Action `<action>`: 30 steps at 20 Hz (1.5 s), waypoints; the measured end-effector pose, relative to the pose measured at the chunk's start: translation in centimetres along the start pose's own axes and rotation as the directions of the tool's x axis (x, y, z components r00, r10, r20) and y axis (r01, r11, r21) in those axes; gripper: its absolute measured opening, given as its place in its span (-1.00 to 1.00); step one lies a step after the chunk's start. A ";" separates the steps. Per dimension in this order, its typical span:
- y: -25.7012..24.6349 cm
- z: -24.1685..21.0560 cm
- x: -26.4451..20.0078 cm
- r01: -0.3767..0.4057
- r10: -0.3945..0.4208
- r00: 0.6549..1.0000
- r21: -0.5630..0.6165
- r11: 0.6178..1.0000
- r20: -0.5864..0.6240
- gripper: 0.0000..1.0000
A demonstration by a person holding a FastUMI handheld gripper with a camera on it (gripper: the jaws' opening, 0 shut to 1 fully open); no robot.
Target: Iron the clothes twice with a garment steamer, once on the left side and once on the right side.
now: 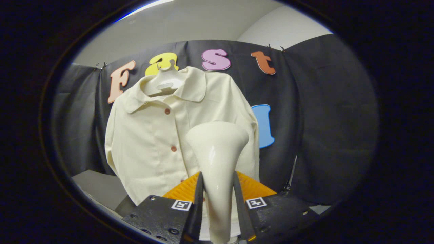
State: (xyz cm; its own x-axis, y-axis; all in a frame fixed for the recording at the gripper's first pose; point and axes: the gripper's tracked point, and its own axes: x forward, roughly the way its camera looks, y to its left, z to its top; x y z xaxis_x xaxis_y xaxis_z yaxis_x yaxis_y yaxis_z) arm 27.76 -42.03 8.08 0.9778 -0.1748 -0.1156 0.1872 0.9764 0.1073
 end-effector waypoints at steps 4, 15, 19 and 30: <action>0.6 0.0 4.1 -0.026 0.026 1.000 0.002 1.000 -0.012 -0.12; -0.6 -7.6 3.9 -0.019 0.023 0.996 0.046 0.999 -0.085 -0.12; -1.3 -10.2 3.2 -0.025 0.029 0.993 0.036 0.999 -0.114 -0.11; -3.1 -19.0 1.3 -0.010 0.020 0.981 0.052 0.999 -0.192 -0.11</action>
State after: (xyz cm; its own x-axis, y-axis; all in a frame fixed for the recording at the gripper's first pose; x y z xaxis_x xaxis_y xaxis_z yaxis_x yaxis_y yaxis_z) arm 26.69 -42.86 -11.17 0.9450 -0.1279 -0.3011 0.1823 0.9701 0.1600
